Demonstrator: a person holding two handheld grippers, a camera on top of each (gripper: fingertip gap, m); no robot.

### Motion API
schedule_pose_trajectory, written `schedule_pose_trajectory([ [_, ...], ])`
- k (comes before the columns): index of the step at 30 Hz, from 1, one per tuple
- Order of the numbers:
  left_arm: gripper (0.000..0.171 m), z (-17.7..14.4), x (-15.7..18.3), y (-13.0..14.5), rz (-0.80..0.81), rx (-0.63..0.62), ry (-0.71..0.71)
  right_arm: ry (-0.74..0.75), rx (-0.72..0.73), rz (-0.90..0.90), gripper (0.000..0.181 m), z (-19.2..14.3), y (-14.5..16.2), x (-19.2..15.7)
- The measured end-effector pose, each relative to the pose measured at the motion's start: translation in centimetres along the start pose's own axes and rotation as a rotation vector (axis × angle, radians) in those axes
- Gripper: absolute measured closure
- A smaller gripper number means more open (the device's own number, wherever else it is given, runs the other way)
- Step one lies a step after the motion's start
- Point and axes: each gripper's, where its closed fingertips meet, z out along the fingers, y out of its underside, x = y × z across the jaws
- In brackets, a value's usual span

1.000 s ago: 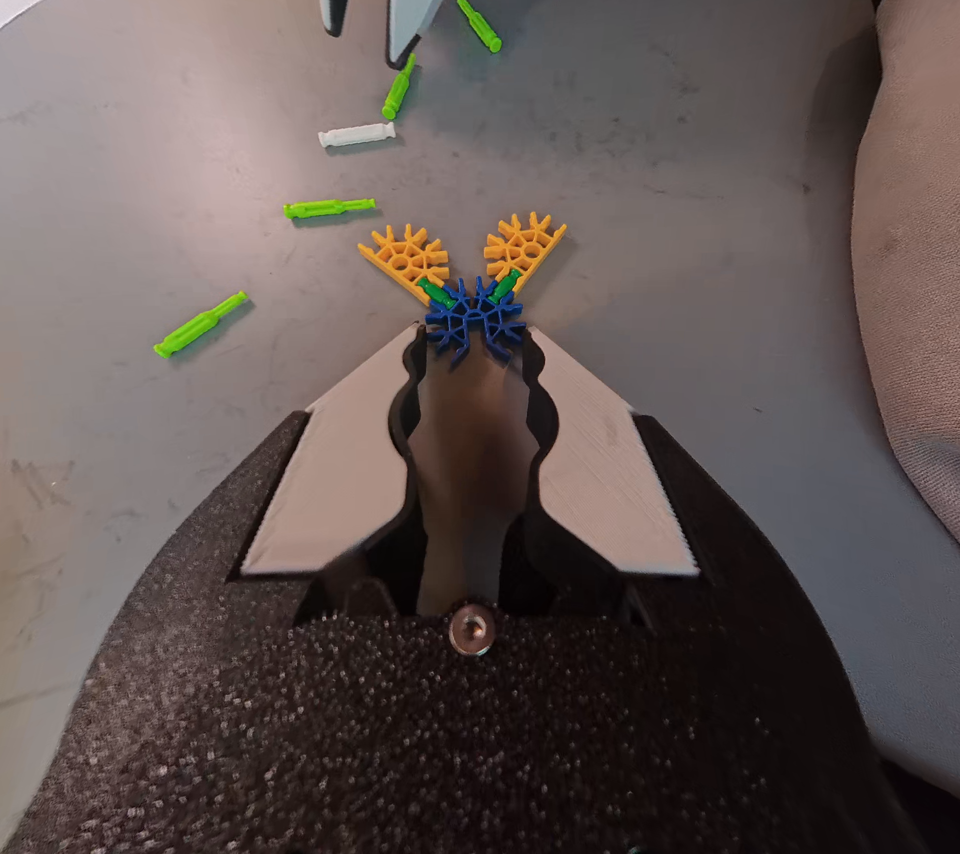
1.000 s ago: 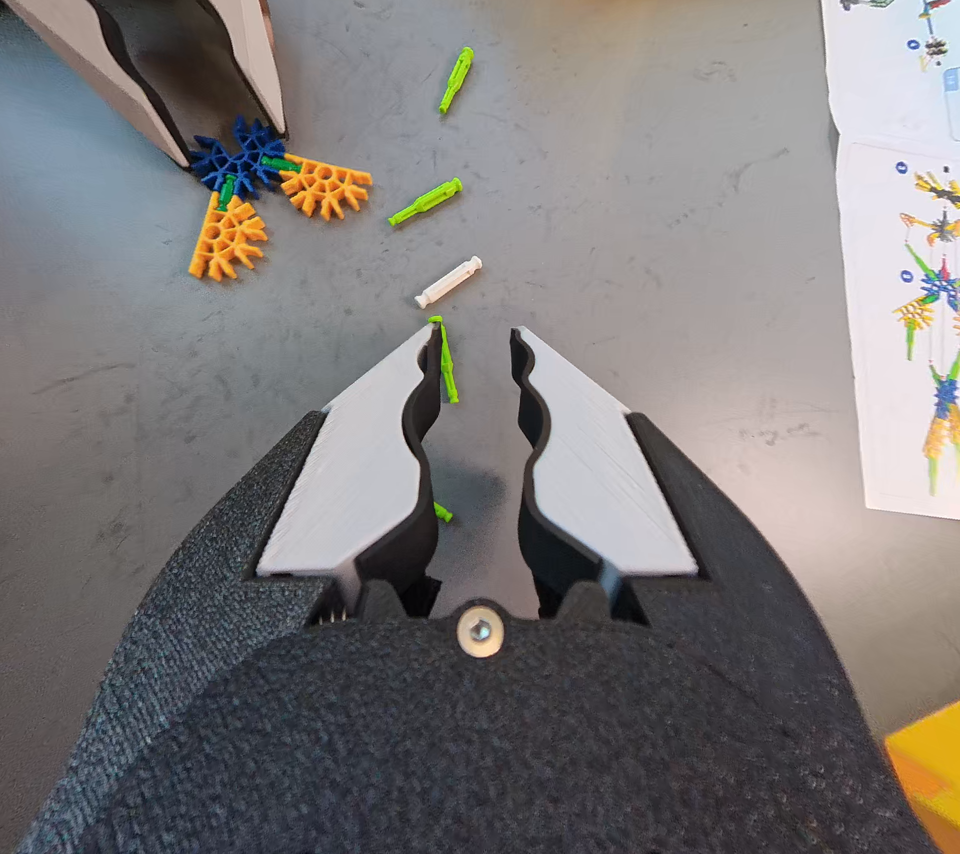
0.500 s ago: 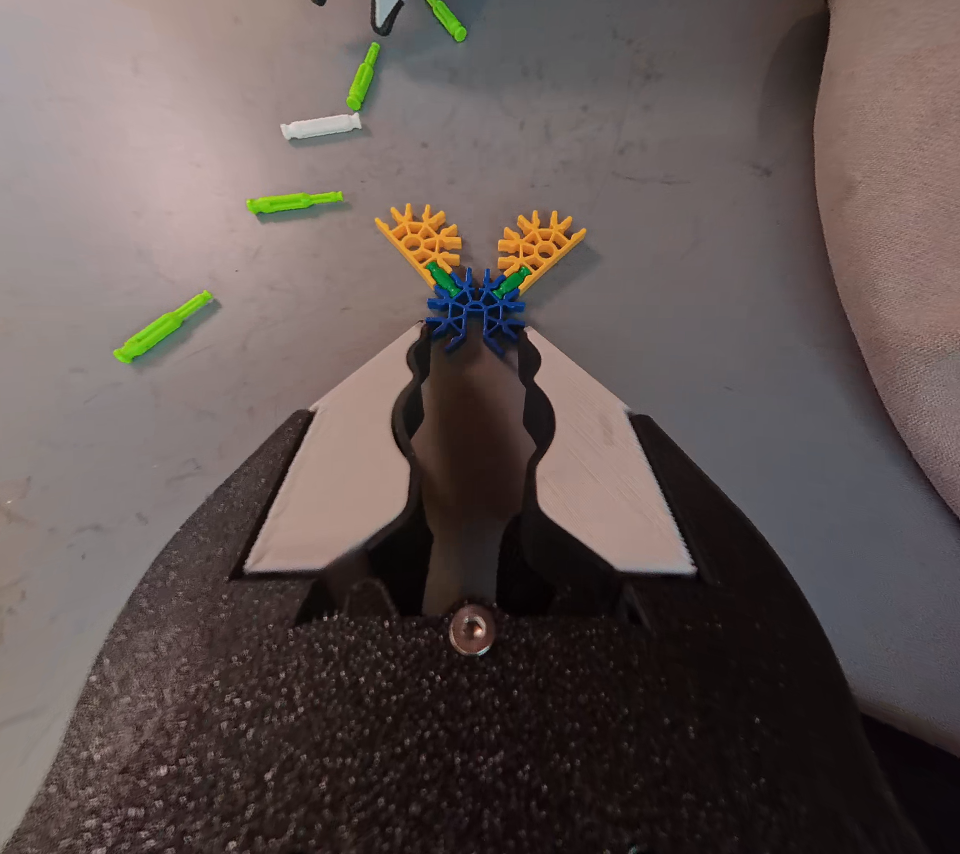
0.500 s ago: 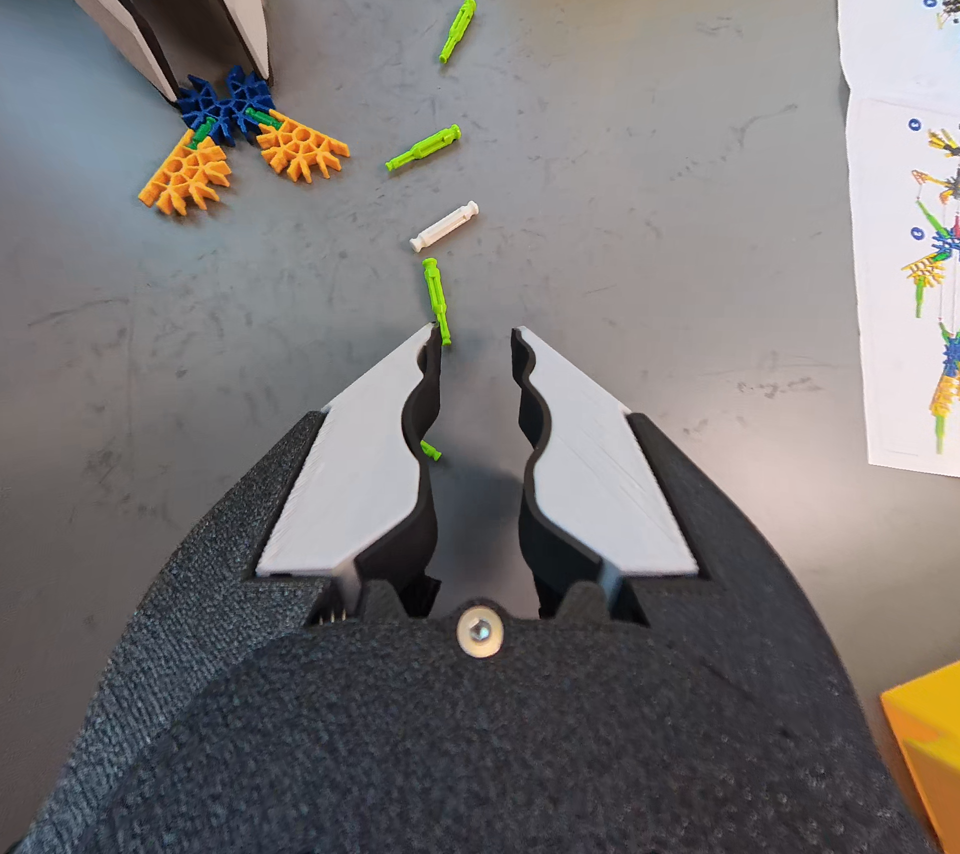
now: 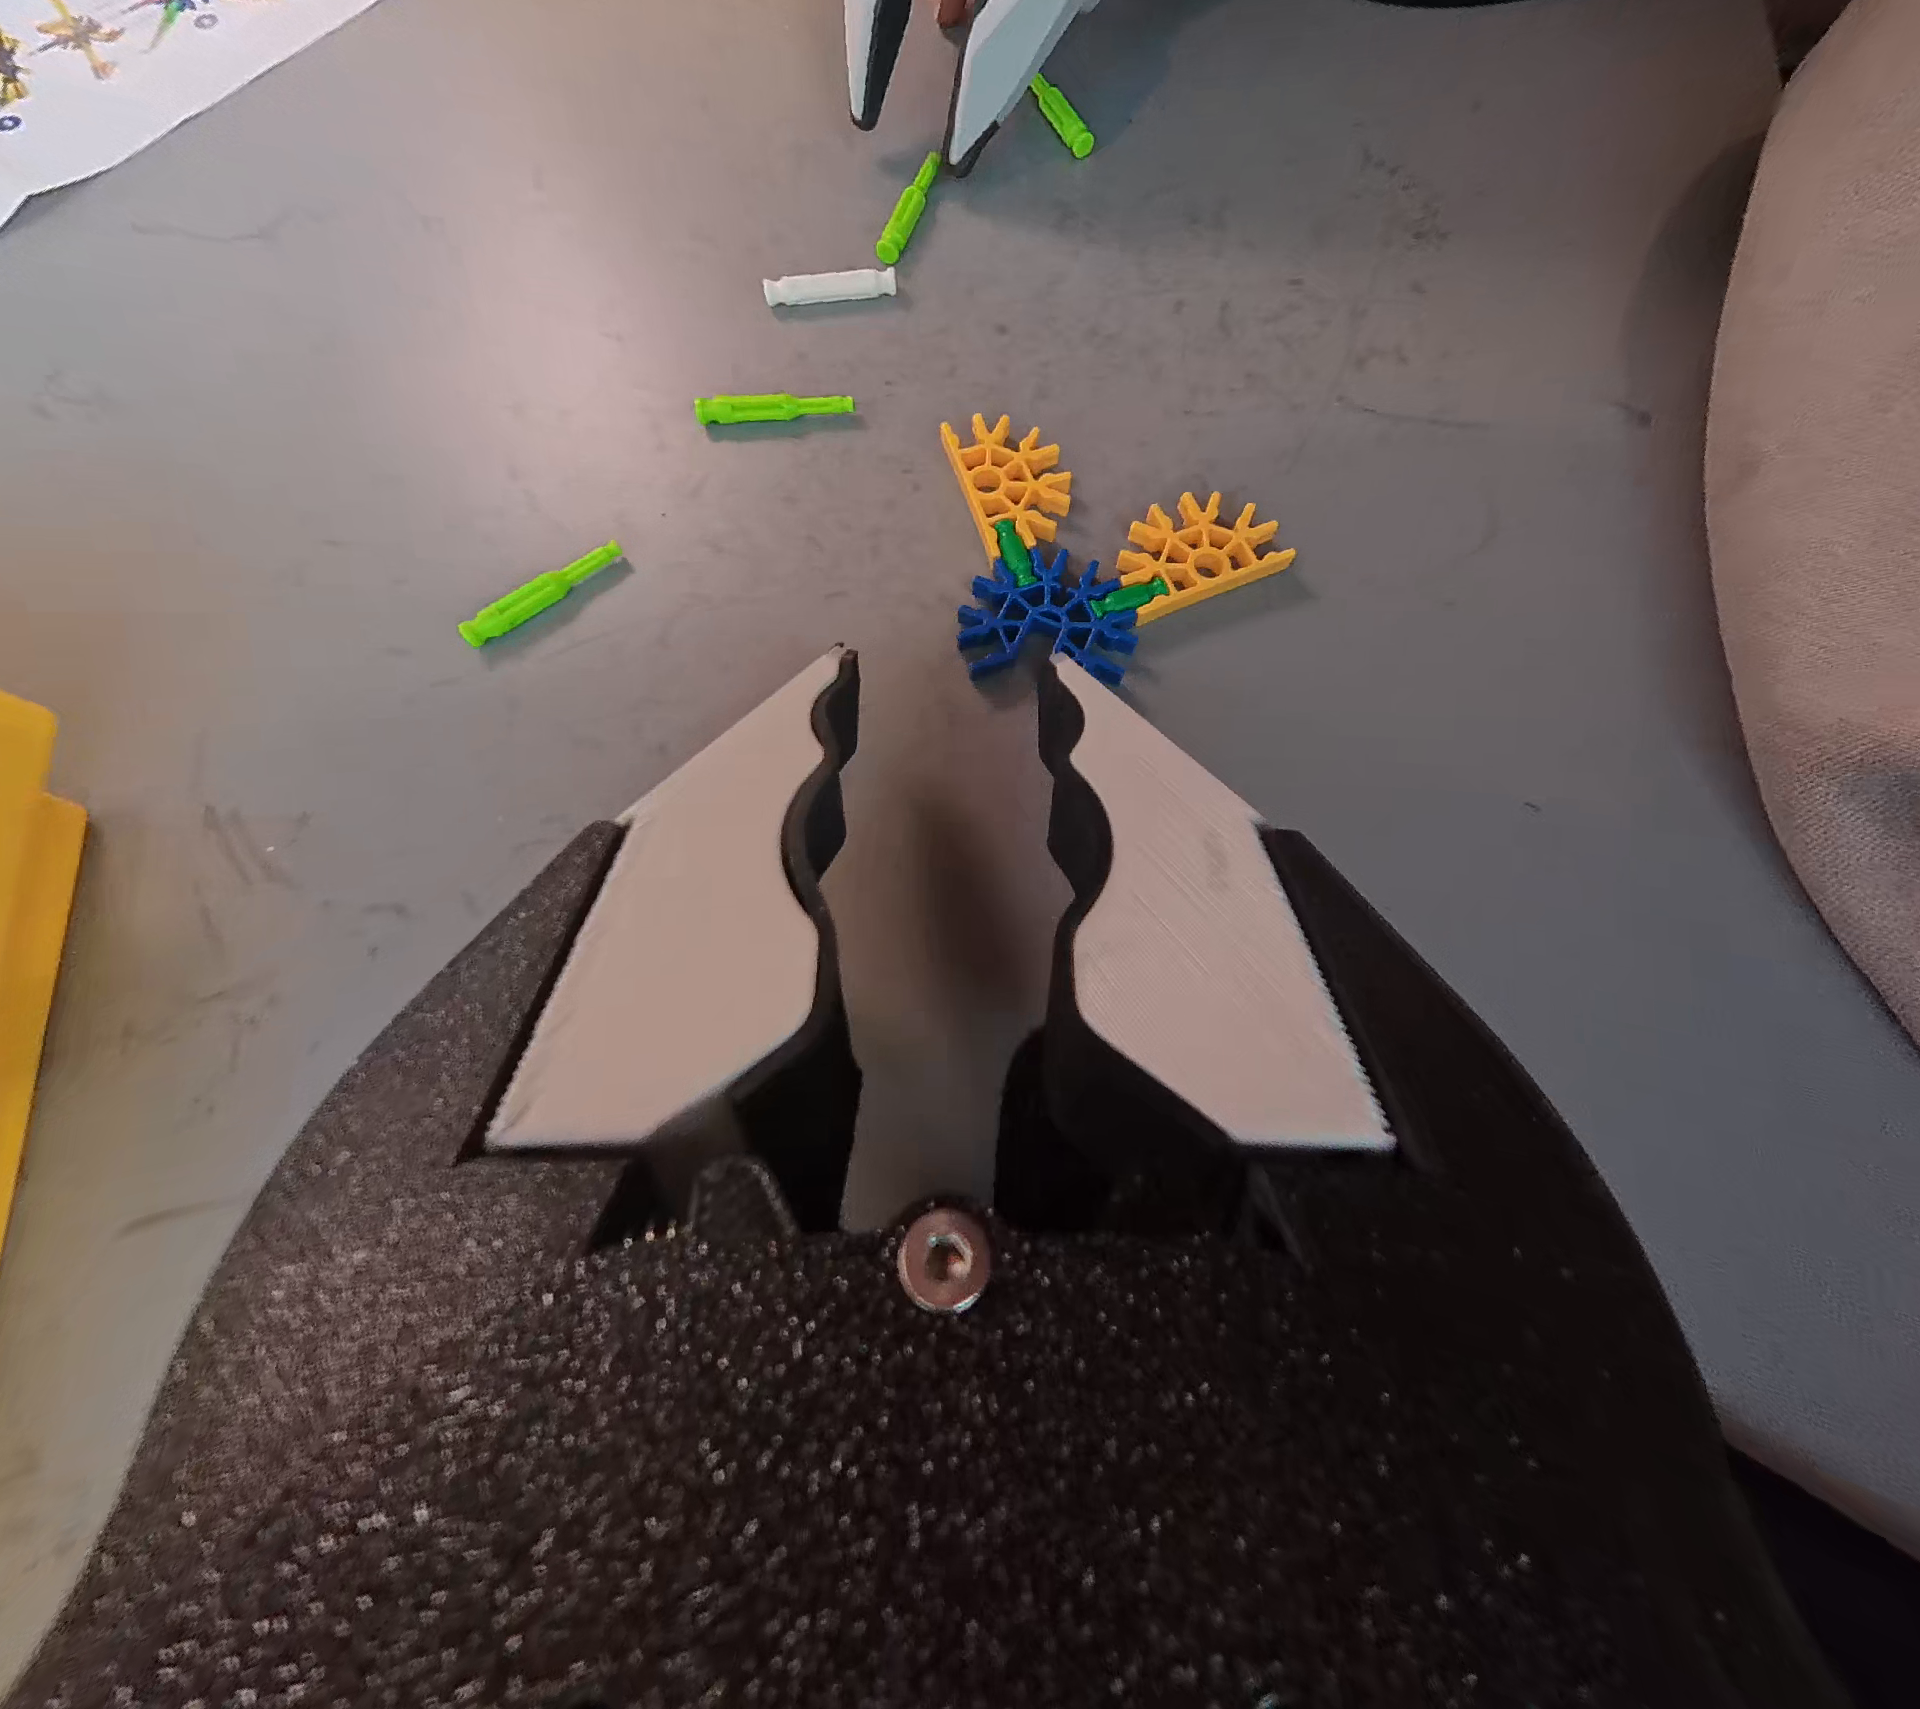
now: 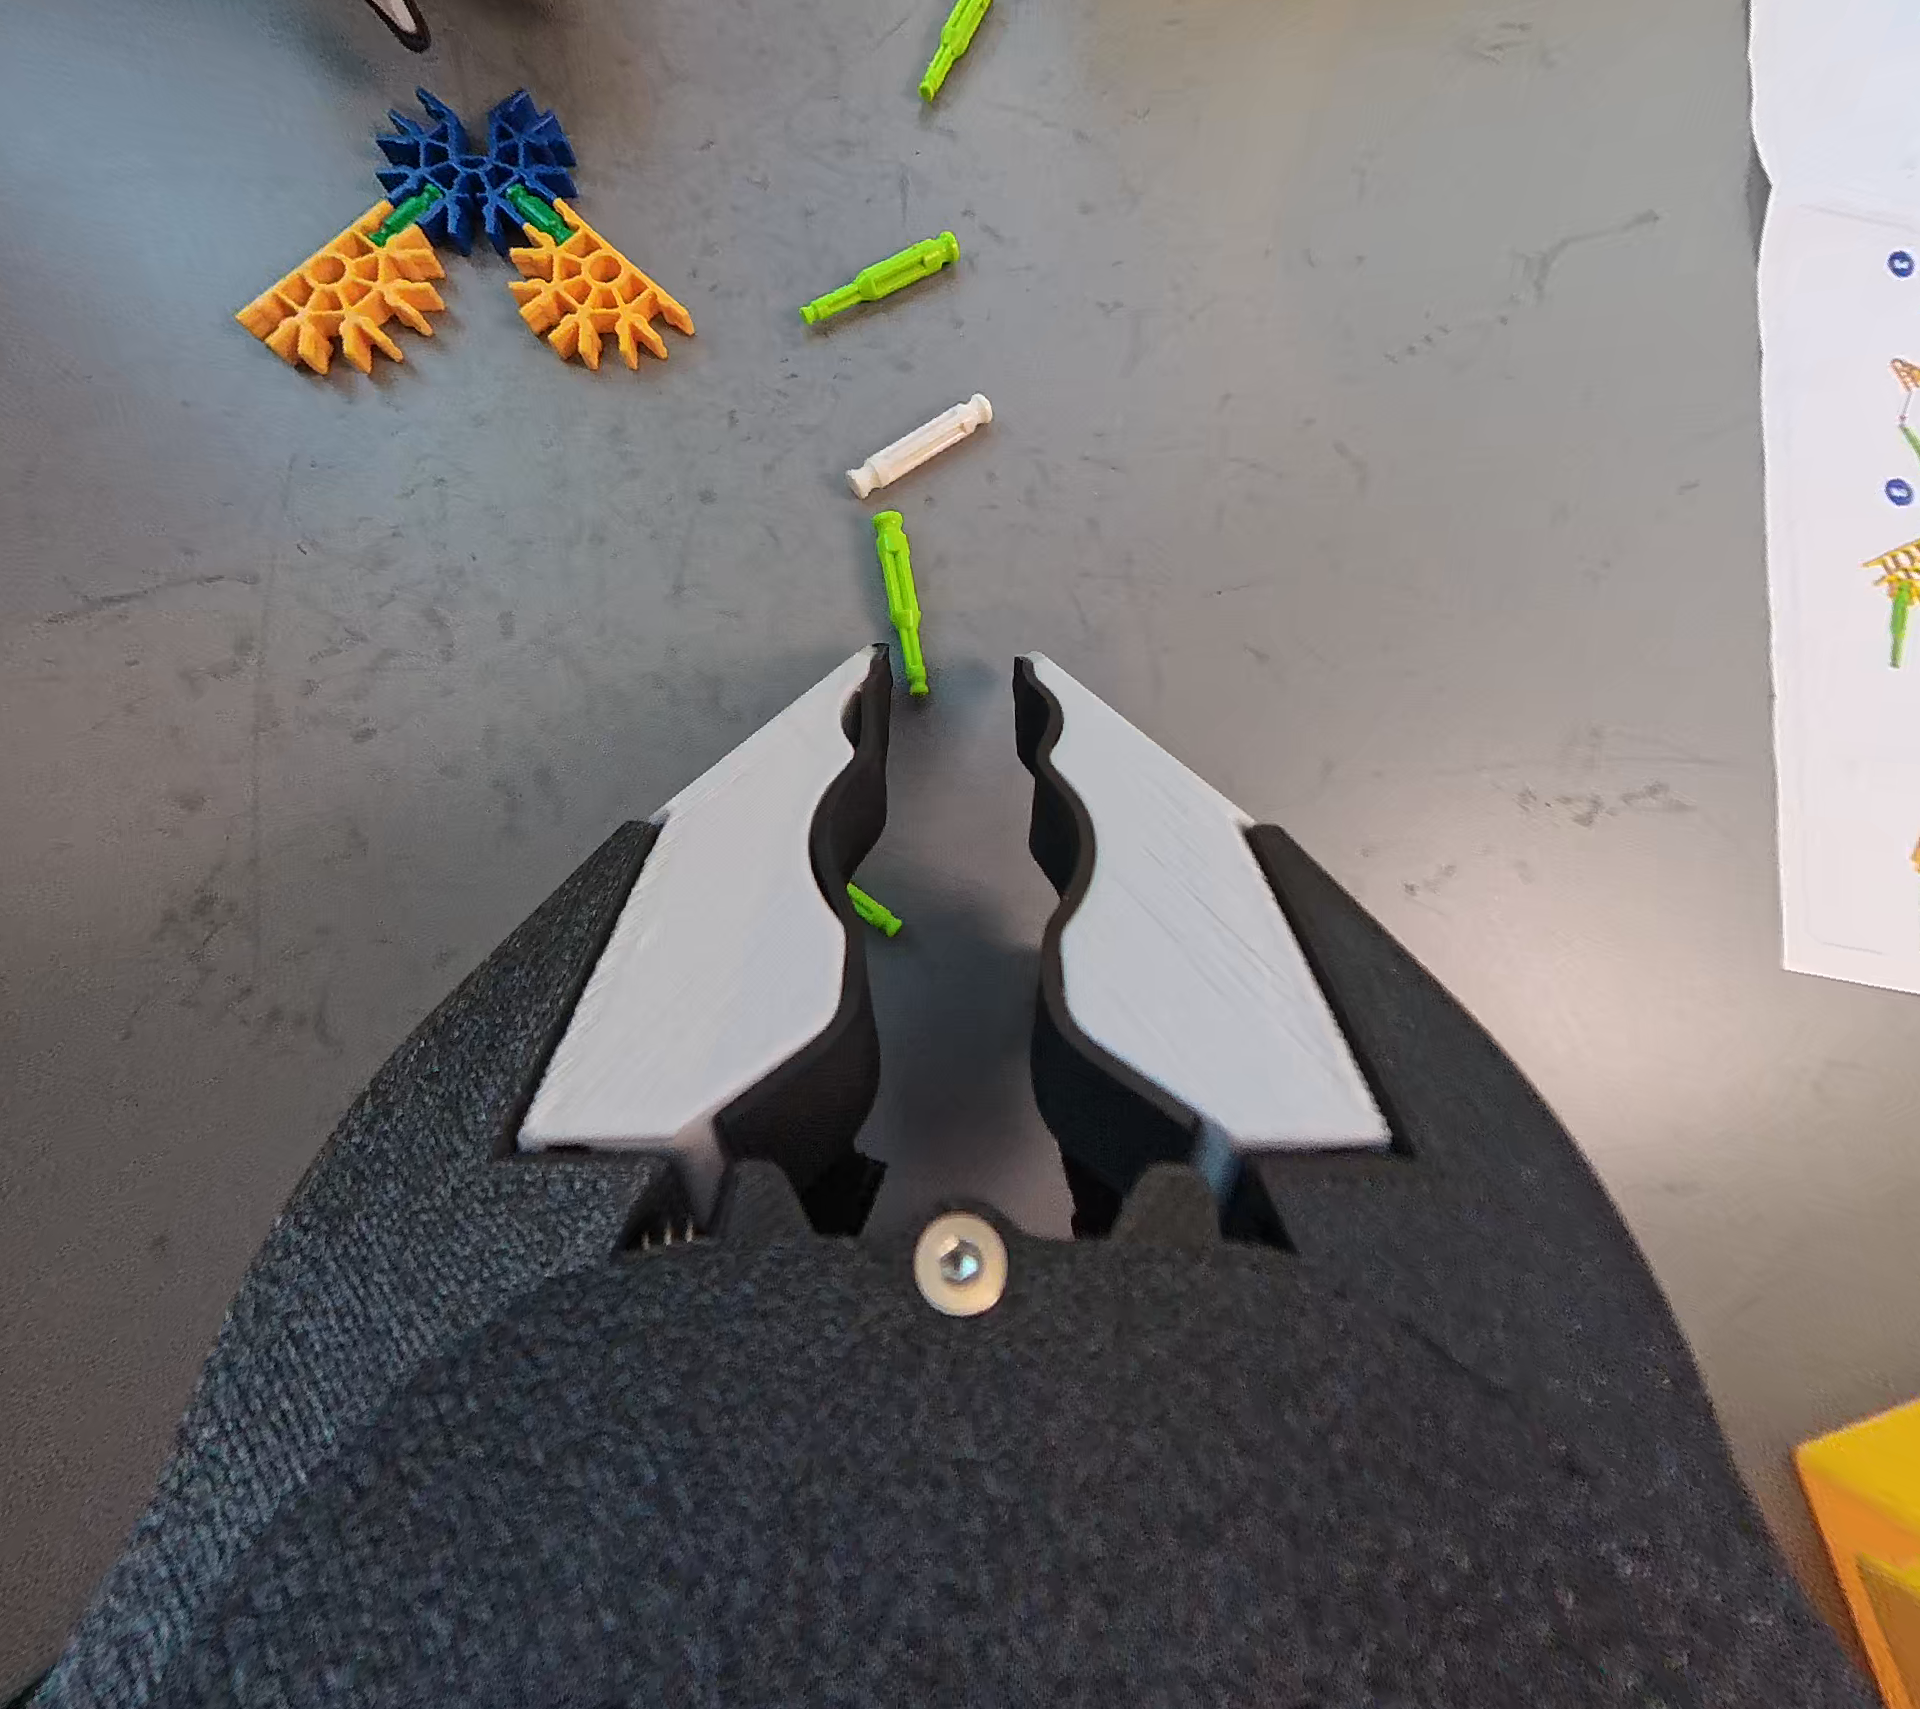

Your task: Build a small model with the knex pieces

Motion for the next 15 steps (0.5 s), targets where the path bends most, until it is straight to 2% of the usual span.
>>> schedule_pose_trajectory([
  [2,0.136,0.1,0.5,-0.1,-0.002,0.003,0.029,-0.013,-0.003,-0.019,0.160,0.1,-0.1,-0.4],
  [5,0.132,0.9,1.3,0.9,0.008,-0.059,0.062,-0.018,-0.020,-0.052,0.160,0.6,-0.5,-0.5],
  [7,0.138,1.1,1.8,0.9,0.021,-0.061,0.079,-0.020,-0.030,-0.069,0.160,1.0,-0.9,-0.6],
  [11,0.143,1.4,1.9,0.9,0.034,-0.064,0.079,-0.032,-0.047,-0.100,0.178,1.5,-1.0,-1.0],
  [15,0.143,1.5,1.8,0.8,0.034,-0.060,0.072,-0.029,-0.037,-0.115,0.178,1.4,-1.0,-1.1],
])
